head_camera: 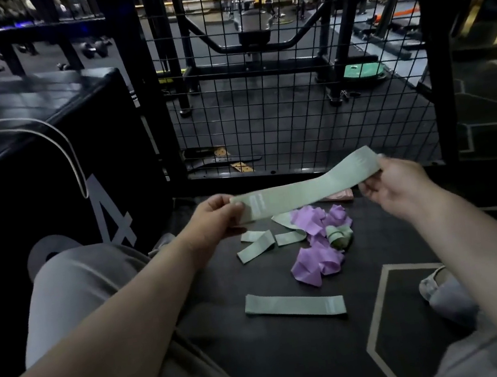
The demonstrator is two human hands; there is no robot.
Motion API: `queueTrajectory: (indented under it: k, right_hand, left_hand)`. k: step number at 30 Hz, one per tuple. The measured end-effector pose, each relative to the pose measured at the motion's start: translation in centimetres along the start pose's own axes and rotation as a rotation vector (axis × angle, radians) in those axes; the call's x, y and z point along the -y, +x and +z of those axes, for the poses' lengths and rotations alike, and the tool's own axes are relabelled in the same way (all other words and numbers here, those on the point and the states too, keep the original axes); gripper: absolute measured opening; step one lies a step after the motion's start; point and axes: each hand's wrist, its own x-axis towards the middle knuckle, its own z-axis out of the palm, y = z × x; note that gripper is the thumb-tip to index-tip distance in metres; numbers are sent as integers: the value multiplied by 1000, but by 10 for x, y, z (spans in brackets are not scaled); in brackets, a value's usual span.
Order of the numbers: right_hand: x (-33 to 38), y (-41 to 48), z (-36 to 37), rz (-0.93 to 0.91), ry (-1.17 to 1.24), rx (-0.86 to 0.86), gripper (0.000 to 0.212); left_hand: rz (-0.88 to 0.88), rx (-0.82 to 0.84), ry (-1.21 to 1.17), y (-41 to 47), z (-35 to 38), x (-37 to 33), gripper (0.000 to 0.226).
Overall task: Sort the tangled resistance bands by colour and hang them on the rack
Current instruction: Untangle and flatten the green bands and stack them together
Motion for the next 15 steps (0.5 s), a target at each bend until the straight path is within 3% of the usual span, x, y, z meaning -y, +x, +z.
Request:
queueTrajectory:
  k: [3, 6, 9, 10, 12, 15]
  right_hand:
    - [-22, 0, -6, 126, -96, 30, 23]
    - [-45, -2, -14, 188, -397, 92, 24]
    - [-67, -4, -15, -45, -866, 215, 15]
    - [-71, -3, -12, -143, -935, 262, 30]
    - [-71, -11, -1, -230, -875, 403, 53]
    - [-65, -26, 20, -284, -889, 624, 48]
  left_hand:
    - [66, -62, -35, 5, 12, -3, 7]
    - [182, -112, -2, 10, 24, -6, 7]
    - [276, -5, 158, 14, 36, -7, 7]
    - [271, 51, 209, 15, 40, -7, 7]
    - [237, 166, 311, 16, 50, -4, 6]
    - [186, 258, 366, 15, 58, 6, 9]
